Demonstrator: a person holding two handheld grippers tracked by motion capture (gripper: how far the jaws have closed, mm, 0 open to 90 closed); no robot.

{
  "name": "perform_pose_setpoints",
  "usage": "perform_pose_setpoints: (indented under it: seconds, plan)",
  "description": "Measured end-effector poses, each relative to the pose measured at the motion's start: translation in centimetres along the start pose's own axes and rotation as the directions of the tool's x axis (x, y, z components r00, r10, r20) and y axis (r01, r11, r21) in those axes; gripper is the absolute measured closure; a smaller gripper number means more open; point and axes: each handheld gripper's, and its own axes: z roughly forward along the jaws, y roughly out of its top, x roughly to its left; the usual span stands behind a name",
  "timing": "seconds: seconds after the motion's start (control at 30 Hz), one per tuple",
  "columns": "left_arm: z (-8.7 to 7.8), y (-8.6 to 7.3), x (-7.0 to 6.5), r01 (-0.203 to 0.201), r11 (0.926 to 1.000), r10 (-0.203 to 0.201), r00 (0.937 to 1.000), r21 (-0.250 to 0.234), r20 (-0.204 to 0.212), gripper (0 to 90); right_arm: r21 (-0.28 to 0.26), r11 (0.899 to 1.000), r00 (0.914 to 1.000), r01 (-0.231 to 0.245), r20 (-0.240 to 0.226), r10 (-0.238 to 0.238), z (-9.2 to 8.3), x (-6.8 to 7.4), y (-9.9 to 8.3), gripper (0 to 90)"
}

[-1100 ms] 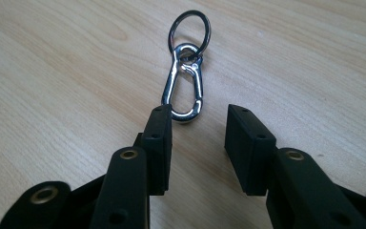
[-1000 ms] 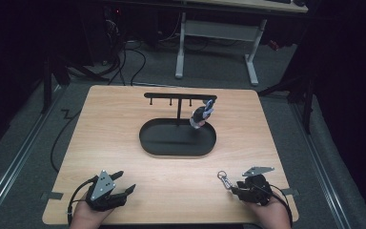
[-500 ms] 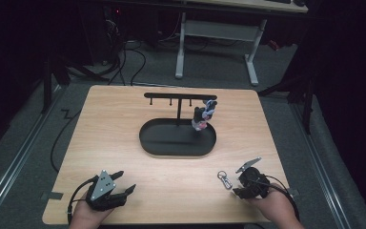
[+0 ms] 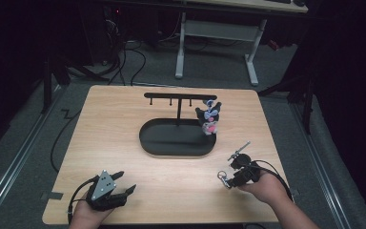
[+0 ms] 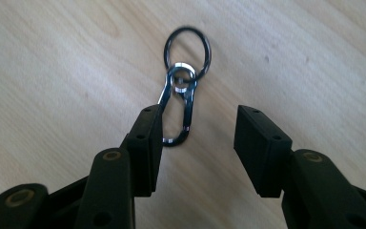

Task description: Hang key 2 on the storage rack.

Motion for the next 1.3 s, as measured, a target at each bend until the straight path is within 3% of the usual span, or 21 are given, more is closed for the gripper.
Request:
perform_pose_setpoints:
  seconds: [0.27, 0.3, 0.33, 0.4, 0.63, 0.8, 0.83, 0.9, 0.93, 0.97, 1.3]
  plan:
    - [0.0, 0.0, 0.0, 0.0, 1.0, 0.0, 1.0, 0.002, 0.001, 35.8, 0.015, 1.0, 0.9997, 0.006, -0.023, -0.006, 1.0, 0.1, 1.9, 56.4]
    - [0.0, 0.0, 0.0, -0.001, 1.0, 0.001, 1.0, 0.003, 0.001, 35.8, 0.034, 0.999, 0.9992, -0.025, -0.031, 0.026, 1.1, 0.4, 2.3, 59.8]
    - [0.0, 0.0, 0.0, -0.001, 1.0, 0.001, 1.0, 0.003, 0.001, 35.8, 0.034, 0.999, 0.9992, -0.025, -0.031, 0.026, 1.1, 0.4, 2.3, 59.8]
    - [0.0, 0.0, 0.0, -0.002, 1.0, 0.002, 1.0, 0.001, 0.0, 35.8, 0.03, 1.0, 0.9993, 0.008, -0.037, -0.006, 1.3, 0.2, 2.6, 67.1]
    - [0.1, 0.0, 0.0, -0.004, 1.0, 0.004, 1.0, 0.003, 0.002, 35.8, 0.003, 1.0, 0.9994, 0.03, -0.016, -0.03, 0.8, 0.5, 2.6, 85.1]
    - [0.1, 0.0, -0.1, -0.006, 1.0, 0.006, 1.0, 0.005, 0.004, 35.9, 0.002, 0.999, 0.9993, 0.035, -0.01, -0.035, 0.6, 0.7, 2.4, 86.9]
    - [0.1, 0.0, -0.1, -0.006, 1.0, 0.006, 1.0, 0.007, 0.004, 35.9, 0.012, 1.0, 0.9999, 0.006, -0.016, -0.006, 0.4, 1.1, 2.4, 87.6]
    - [0.1, 0.0, -0.1, -0.007, 0.9999, 0.007, 1.0, 0.007, 0.004, 35.9, 0.012, 1.0, 0.9998, 0.004, -0.02, -0.004, 0.4, 1.1, 2.4, 87.8]
    - [0.1, 0.0, -0.1, -0.007, 1.0, 0.007, 1.0, 0.007, 0.004, 35.8, 0.011, 1.0, 0.9997, 0.013, -0.021, -0.013, 0.4, 1.2, 2.3, 87.9]
    - [0.1, 0.0, -0.1, -0.007, 0.9999, 0.007, 1.0, 0.008, 0.005, 35.8, 0.004, 0.999, 0.9985, 0.053, -0.013, -0.053, 0.6, 1.2, 2.3, 87.6]
    - [0.2, -0.1, -0.1, -0.008, 0.9999, 0.008, 1.0, 0.011, 0.005, 35.9, -0.007, 0.998, 0.9979, 0.063, -0.015, -0.063, 1.2, 1.5, 2.6, 86.2]
